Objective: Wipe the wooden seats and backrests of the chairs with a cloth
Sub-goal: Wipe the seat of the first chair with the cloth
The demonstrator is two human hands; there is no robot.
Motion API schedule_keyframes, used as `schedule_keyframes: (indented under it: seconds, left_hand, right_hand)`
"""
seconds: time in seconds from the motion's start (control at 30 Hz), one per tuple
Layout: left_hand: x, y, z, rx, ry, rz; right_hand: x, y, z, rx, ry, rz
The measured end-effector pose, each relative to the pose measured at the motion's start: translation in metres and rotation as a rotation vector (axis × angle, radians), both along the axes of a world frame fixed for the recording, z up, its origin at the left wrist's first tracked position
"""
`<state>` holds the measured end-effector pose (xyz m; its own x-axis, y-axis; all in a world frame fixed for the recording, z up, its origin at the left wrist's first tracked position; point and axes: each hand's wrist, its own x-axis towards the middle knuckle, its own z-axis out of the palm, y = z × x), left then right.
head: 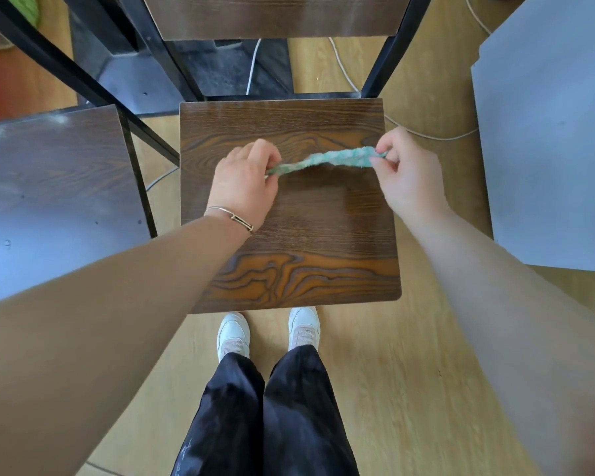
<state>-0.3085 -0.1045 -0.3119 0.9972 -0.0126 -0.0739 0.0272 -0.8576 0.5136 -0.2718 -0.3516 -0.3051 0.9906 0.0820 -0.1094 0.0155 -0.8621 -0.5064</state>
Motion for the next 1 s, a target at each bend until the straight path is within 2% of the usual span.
schedule_keyframes:
  seconds: [0.1,0.2,0.27,0.33,0.5,0.57,0.63,0.7,0.77,0.87,0.93,1.0]
  left_hand:
    - [-0.012,0.007,-0.002,0.082,-0.035,-0.093]
    - [-0.042,0.008,-0.019,0.211,0.109,-0.221]
    - [-0.065,0.011,-0.031,0.294,0.189,-0.274]
    - [-0.08,0.015,-0.039,0.326,0.234,-0.227]
    - [-0.082,0.021,-0.034,0.329,0.273,0.013]
    - [-0.08,0.021,-0.03,0.356,0.286,0.04]
    - [-0.078,0.021,-0.028,0.377,0.301,0.041]
    - [-0.076,0.022,-0.027,0.396,0.302,0.018]
    - [-0.074,0.023,-0.028,0.403,0.299,-0.001]
    - [-0.073,0.027,-0.028,0.403,0.295,0.015]
    - [-0.073,0.033,-0.028,0.407,0.294,0.02]
    - [-0.074,0.038,-0.029,0.41,0.299,0.021]
  right_hand:
    - [-0.023,-0.005,-0.002,0.011,-0.083,0.067]
    - [-0.063,-0.013,-0.031,-0.057,-0.025,0.103]
    - [-0.087,-0.012,-0.046,-0.065,0.051,0.04]
    - [-0.095,-0.008,-0.053,-0.012,0.131,-0.142]
    - [-0.071,0.008,-0.054,0.361,0.343,-0.771]
    - [-0.06,0.014,-0.046,0.474,0.447,-0.922]
    - [-0.055,0.027,-0.033,0.559,0.478,-0.973]
    - [-0.055,0.045,-0.021,0.57,0.419,-0.866]
    - [-0.061,0.062,-0.013,0.547,0.397,-0.619]
    - [-0.072,0.083,-0.014,0.539,0.502,-0.282]
    - [-0.076,0.088,-0.026,0.422,0.429,-0.186]
    - [-0.079,0.087,-0.04,0.216,0.287,-0.038]
